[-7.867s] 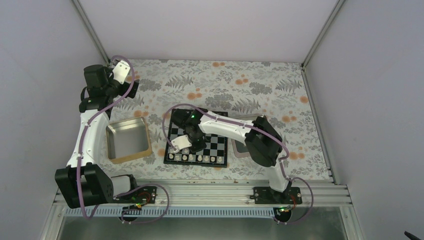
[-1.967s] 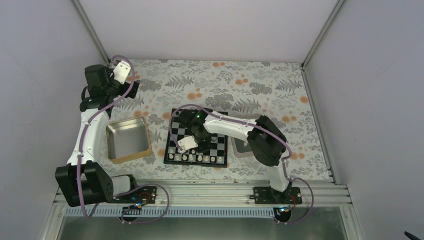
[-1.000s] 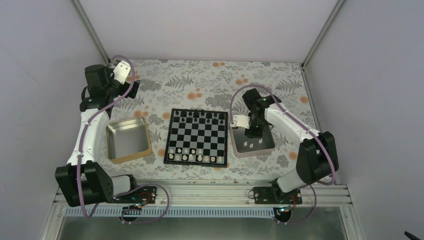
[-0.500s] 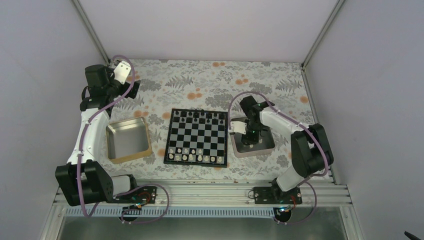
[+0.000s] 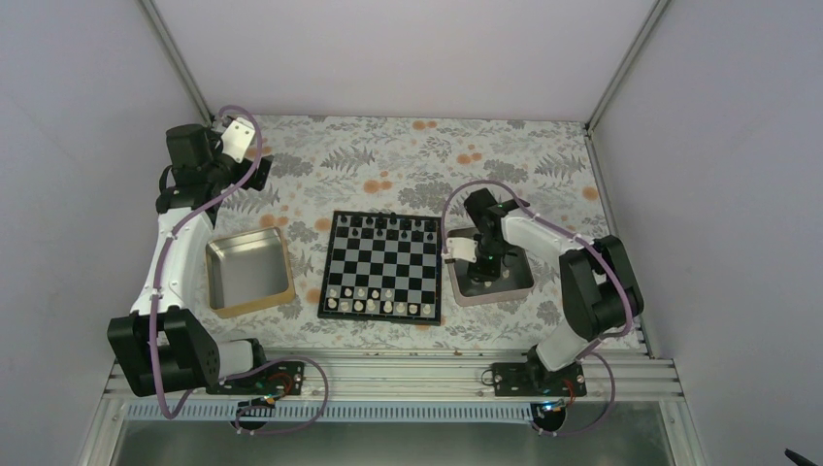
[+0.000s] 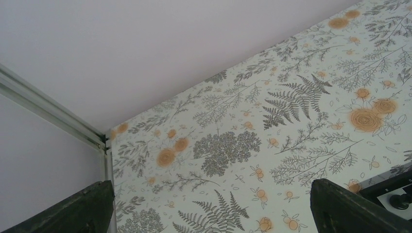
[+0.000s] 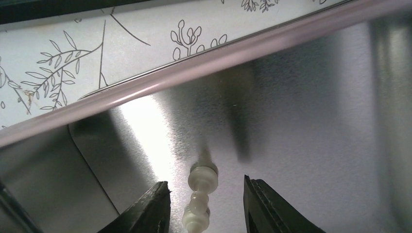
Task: Set up the chess pieces on the board
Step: Pick up the chess piece from the storage box.
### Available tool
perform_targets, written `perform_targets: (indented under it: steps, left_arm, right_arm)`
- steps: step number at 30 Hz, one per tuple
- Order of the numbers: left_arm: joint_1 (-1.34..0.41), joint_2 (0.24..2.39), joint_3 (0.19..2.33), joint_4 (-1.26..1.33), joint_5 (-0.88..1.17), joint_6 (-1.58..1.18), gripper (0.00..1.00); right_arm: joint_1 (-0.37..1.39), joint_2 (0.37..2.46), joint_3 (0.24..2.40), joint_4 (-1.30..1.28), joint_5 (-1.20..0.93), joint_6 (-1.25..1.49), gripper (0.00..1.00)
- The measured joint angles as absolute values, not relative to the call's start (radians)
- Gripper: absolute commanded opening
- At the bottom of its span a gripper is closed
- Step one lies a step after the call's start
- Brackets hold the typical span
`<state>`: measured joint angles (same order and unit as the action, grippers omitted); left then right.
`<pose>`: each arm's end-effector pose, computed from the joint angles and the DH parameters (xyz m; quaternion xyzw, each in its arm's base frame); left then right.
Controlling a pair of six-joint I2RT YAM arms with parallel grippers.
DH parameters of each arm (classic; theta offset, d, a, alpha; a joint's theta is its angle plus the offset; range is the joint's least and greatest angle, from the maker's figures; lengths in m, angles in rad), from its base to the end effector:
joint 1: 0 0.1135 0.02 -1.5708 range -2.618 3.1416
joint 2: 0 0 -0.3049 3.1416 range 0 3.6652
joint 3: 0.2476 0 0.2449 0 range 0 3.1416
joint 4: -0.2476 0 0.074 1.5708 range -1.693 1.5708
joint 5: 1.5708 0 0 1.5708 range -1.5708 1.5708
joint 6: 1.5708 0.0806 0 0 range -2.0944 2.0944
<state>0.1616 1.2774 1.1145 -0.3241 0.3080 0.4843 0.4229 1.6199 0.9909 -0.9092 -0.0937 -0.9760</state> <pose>0.3090 0.0256 0.3555 0.2141 0.8229 0.0371 0.5250 0.2407 0.1166 0.1727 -0.6436 0.7638 0.0406 0.0284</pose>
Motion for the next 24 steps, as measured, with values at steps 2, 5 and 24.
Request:
perform_targets:
  steps: [2,5,24]
  left_arm:
    - [0.162,1.277,1.115,-0.324,0.308,0.484,1.00]
    - [0.162,1.277,1.115,-0.324,0.308,0.484,1.00]
    - [0.162,1.277,1.115,-0.324,0.308,0.485,1.00]
  right_arm:
    - [0.423,1.625,0.989,-0.908,-0.093,-0.976,0.39]
    - [0.423,1.633,0.984,-0.908,-0.093,-0.976,0.37]
    - [0.427,1.641,1.077,-0.986,-0.057,-0.967,0.06]
